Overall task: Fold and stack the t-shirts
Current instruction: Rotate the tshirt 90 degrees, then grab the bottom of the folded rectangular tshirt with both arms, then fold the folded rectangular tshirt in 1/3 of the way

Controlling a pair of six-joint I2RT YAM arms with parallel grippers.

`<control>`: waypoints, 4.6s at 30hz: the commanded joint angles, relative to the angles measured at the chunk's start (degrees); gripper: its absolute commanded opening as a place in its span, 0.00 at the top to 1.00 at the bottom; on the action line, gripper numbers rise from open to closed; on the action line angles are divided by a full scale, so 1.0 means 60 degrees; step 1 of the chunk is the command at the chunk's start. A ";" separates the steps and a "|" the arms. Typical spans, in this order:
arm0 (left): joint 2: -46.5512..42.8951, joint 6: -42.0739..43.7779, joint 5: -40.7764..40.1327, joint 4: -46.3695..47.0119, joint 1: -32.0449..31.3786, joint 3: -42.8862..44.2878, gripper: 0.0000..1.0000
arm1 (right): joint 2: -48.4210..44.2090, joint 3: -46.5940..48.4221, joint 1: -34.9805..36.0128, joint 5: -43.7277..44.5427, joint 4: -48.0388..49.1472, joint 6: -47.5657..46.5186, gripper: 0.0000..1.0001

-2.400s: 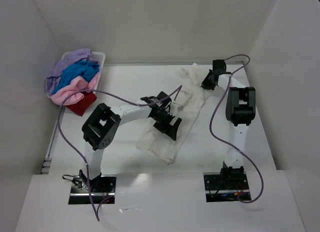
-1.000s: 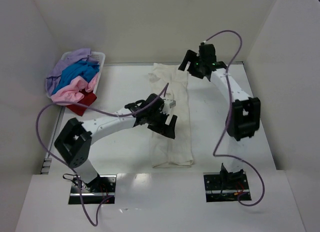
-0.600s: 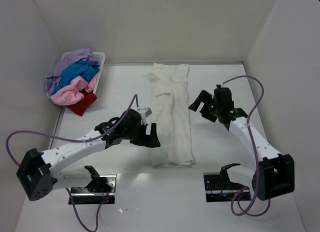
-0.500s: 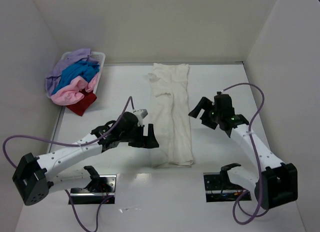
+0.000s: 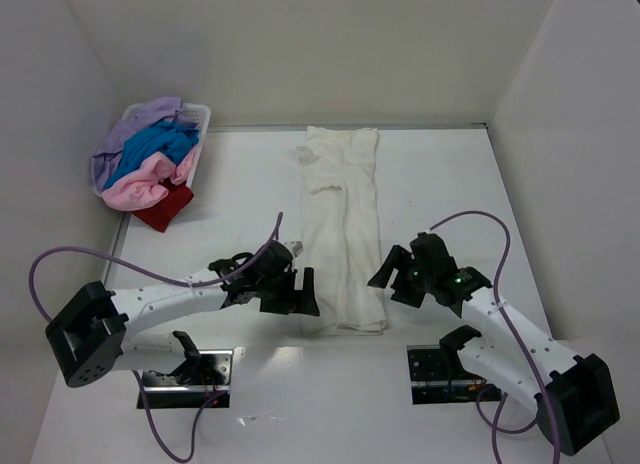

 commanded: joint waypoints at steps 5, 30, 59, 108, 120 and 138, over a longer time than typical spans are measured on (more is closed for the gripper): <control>0.0682 -0.0300 -0.0048 0.0357 -0.0324 0.0254 0.01 | -0.0759 -0.0991 0.0289 0.0046 -0.0636 0.1120 0.25; 0.2294 -0.0695 -0.0033 0.0927 -0.0412 0.0533 0.03 | -0.1069 -0.2091 0.0553 -0.0864 0.0639 0.1589 0.49; 0.2383 -0.1179 -0.0121 0.0547 -0.0588 0.0211 0.59 | 0.0806 -0.1198 0.1695 -0.0307 0.2030 0.1970 0.94; 0.6732 0.3348 0.2002 -0.1107 0.4408 0.8105 1.00 | 0.7908 0.6696 -0.1674 0.0616 0.2382 -0.1281 1.00; 0.8065 0.3904 0.2501 -0.1387 0.5023 0.9746 0.98 | 0.8833 0.7870 -0.2318 0.0529 0.2470 -0.1589 1.00; 0.8374 0.4781 0.2838 -0.1050 0.5652 1.0318 0.09 | 1.0108 0.8690 -0.2318 0.0307 0.3012 -0.2554 0.48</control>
